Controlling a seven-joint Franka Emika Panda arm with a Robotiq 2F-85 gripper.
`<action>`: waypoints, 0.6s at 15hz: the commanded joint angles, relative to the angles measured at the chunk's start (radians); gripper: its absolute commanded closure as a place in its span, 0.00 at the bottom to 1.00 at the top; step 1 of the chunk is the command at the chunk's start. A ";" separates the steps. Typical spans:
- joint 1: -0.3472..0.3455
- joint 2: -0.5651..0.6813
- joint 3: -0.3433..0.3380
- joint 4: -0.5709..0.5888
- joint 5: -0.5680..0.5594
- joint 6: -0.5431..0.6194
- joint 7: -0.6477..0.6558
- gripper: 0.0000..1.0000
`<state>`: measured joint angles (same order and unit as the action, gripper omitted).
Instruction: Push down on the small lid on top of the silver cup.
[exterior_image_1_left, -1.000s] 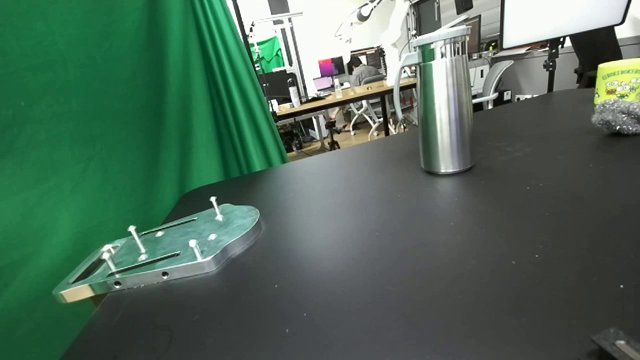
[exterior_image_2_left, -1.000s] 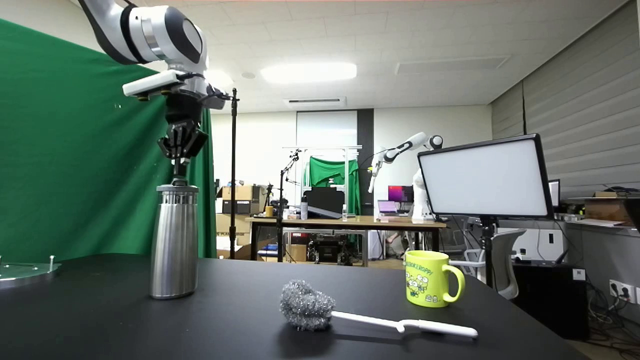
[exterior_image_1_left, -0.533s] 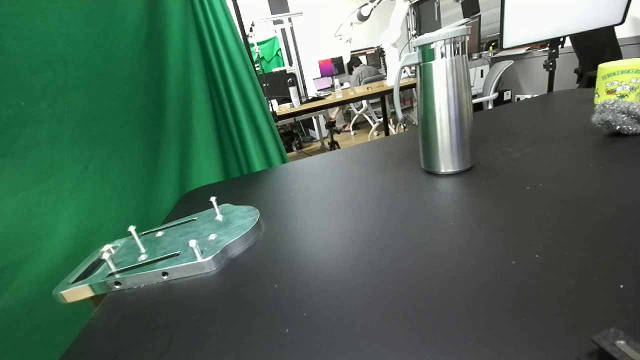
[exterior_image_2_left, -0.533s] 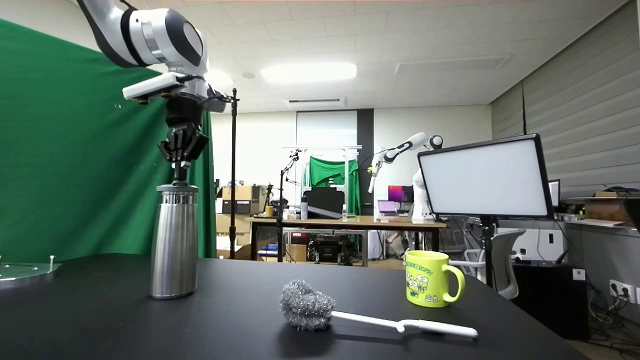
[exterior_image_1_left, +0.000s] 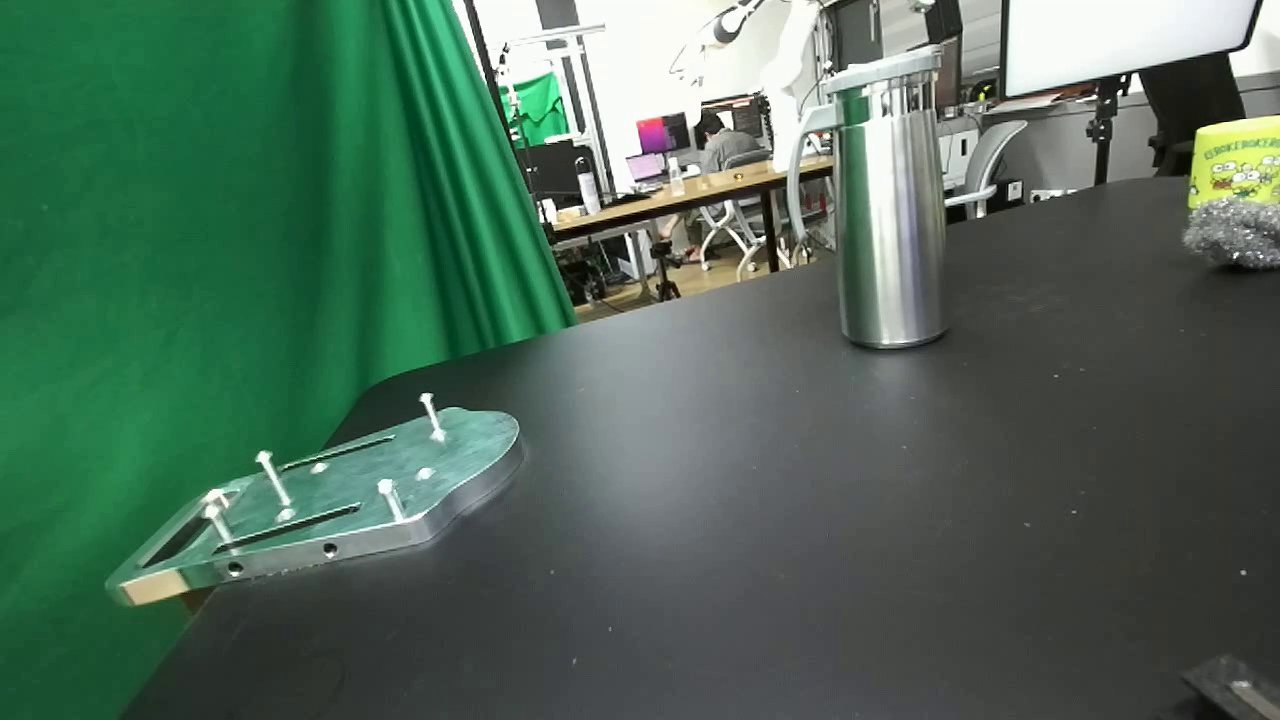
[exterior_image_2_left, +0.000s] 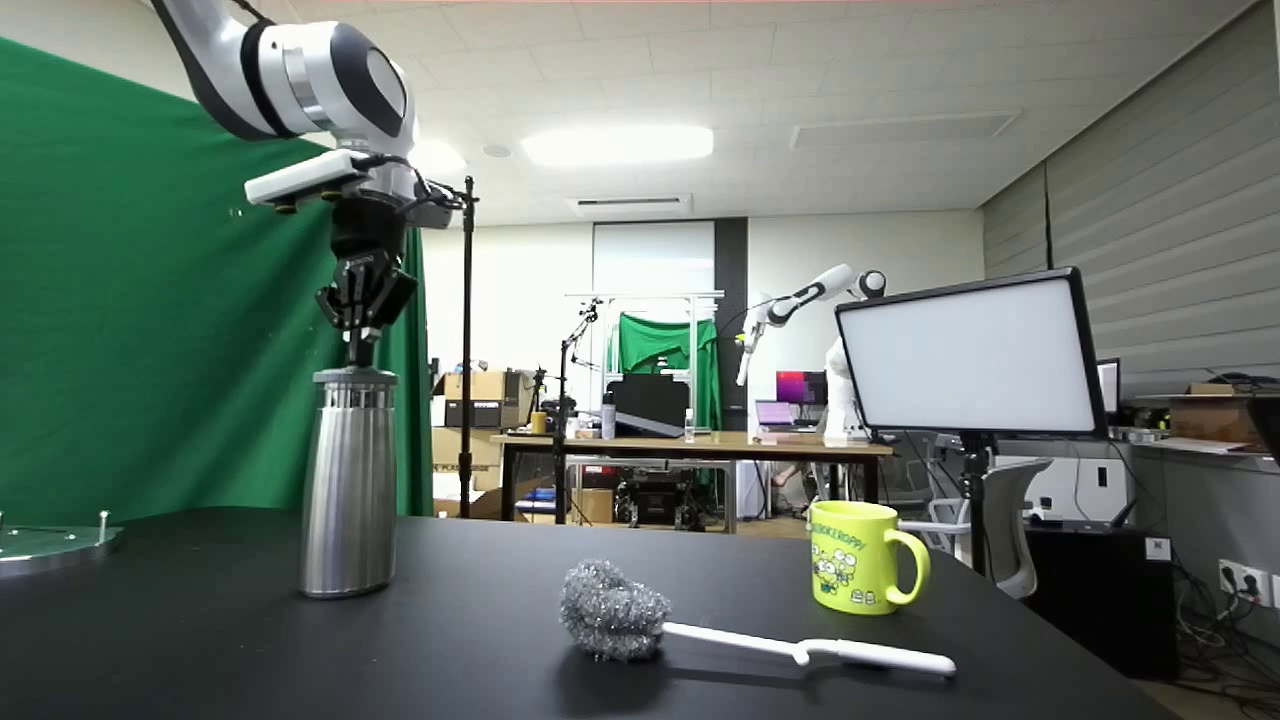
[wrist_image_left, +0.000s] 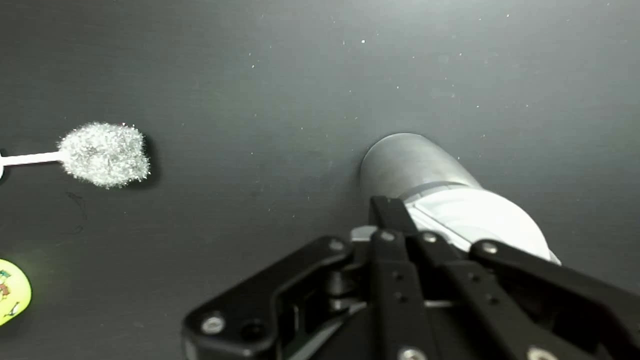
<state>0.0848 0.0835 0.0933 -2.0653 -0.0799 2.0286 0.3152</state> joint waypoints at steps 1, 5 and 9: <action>0.008 0.007 -0.009 -0.015 -0.009 0.022 0.041 1.00; 0.007 0.019 -0.011 -0.010 -0.009 0.026 0.044 1.00; 0.006 0.008 -0.013 0.000 -0.004 0.017 0.041 1.00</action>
<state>0.0847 0.0837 0.0897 -2.0659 -0.0795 2.0312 0.3191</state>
